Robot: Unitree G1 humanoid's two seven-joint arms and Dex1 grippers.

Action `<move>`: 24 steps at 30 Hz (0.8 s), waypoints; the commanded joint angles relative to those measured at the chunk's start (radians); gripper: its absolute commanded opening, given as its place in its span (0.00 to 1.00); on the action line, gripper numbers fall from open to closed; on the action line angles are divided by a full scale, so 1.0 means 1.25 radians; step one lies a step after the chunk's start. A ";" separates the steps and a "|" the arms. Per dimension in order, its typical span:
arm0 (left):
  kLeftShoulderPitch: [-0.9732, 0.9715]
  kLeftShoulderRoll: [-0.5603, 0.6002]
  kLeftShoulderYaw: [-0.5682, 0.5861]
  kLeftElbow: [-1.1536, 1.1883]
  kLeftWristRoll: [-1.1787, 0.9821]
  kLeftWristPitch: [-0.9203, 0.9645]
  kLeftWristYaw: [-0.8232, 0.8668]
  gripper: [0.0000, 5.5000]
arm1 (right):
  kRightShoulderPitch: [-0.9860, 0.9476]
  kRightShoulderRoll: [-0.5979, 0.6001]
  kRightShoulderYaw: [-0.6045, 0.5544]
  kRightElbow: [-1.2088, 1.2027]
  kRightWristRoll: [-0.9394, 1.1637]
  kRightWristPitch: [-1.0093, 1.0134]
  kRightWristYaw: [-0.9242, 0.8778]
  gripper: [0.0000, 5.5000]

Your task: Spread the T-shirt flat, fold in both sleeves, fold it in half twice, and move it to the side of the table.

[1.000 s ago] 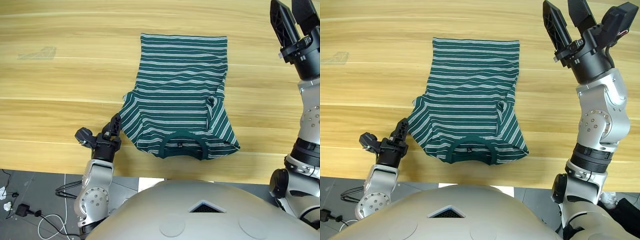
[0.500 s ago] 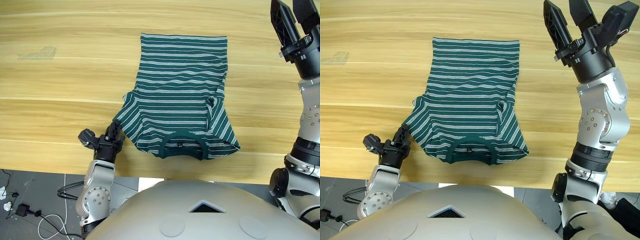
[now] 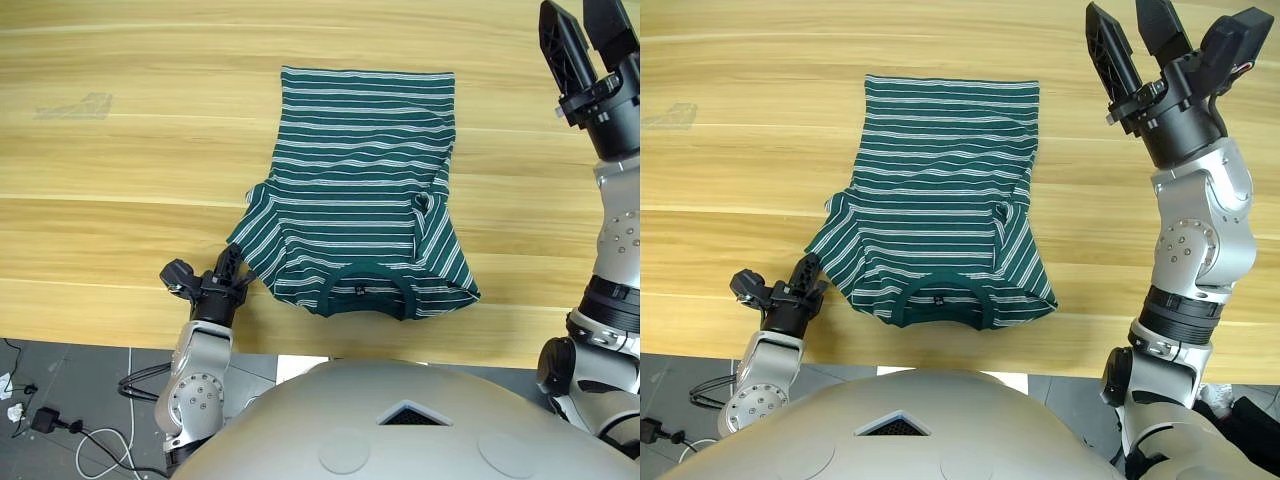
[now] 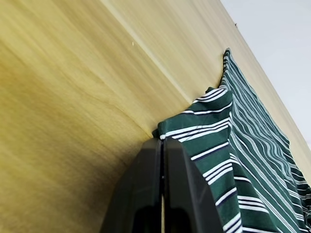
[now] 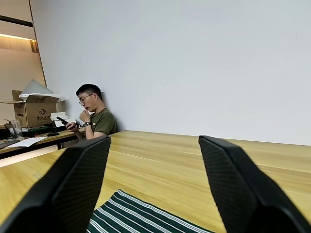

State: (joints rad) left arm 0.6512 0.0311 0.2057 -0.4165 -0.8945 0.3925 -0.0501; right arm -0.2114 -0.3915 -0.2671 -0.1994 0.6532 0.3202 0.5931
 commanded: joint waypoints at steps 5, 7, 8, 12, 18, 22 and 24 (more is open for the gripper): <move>0.030 0.016 -0.081 -0.080 0.163 -0.054 -0.039 0.00 | -0.003 0.000 0.006 0.014 -0.006 -0.010 0.013 0.62; 0.032 0.020 -0.096 -0.102 0.179 -0.056 -0.054 0.00 | -0.003 0.001 0.006 0.016 -0.007 -0.011 0.015 0.62; 0.033 0.023 -0.103 -0.107 0.177 -0.053 -0.065 0.00 | -0.003 0.002 0.007 0.016 -0.008 -0.011 0.016 0.62; 0.037 0.031 -0.120 -0.115 0.179 -0.048 -0.100 0.00 | -0.004 0.005 0.012 0.022 -0.013 -0.016 0.021 0.62; 0.026 0.096 -0.205 -0.149 0.316 -0.085 -0.152 0.00 | -0.004 0.006 0.015 0.027 -0.016 -0.019 0.024 0.62; 0.010 0.148 -0.286 -0.199 0.354 -0.073 -0.209 0.00 | 0.004 0.006 0.017 0.027 -0.017 -0.023 0.027 0.62; -0.007 0.169 -0.298 -0.203 0.364 -0.059 -0.220 0.00 | 0.005 0.007 0.017 0.028 -0.019 -0.025 0.027 0.62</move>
State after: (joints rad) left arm 0.6599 0.2139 -0.1544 -0.6597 -0.4609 0.2940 -0.3153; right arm -0.2075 -0.3853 -0.2463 -0.1728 0.6433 0.3052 0.6267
